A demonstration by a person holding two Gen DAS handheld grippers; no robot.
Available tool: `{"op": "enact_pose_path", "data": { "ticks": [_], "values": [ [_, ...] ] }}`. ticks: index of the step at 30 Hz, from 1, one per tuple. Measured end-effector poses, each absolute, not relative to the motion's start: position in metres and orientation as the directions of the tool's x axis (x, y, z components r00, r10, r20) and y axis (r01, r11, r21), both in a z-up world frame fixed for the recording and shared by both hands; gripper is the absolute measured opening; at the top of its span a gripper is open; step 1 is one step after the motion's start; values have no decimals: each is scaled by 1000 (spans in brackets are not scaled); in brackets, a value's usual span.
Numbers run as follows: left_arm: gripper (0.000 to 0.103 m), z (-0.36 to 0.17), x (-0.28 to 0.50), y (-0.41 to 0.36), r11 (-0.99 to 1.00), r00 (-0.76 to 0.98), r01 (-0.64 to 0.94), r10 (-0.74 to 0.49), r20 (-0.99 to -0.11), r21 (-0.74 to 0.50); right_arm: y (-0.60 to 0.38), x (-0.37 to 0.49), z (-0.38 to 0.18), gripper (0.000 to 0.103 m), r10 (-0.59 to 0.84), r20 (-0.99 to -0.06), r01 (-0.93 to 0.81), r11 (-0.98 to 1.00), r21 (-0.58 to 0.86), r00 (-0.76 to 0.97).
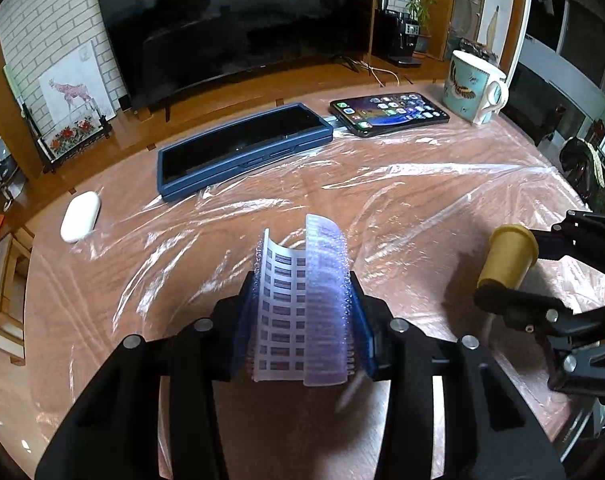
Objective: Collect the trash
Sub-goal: 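Carry the lavender curler and yellow cup with both grippers over the black bin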
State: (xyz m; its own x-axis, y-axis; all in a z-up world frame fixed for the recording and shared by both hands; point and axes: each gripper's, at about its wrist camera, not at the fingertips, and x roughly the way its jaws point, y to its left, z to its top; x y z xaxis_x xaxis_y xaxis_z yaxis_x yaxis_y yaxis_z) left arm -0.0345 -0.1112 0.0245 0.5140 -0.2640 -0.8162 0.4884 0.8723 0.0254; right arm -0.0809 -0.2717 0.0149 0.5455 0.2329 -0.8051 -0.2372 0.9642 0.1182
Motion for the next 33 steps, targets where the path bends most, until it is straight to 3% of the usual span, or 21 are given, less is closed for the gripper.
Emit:
{"op": "enact_pose_path", "data": {
  "ticks": [12,33],
  "values": [
    [44,42,-90,-96,890,545,456,-268,-794,13,-293,-120,31,47,298,-781,-219,953,210,549],
    [44,52,-206,-84,897,541,442,-291,-789,-28,-290,-234,50,47,345,-764,-271,935,229,545]
  ]
}}
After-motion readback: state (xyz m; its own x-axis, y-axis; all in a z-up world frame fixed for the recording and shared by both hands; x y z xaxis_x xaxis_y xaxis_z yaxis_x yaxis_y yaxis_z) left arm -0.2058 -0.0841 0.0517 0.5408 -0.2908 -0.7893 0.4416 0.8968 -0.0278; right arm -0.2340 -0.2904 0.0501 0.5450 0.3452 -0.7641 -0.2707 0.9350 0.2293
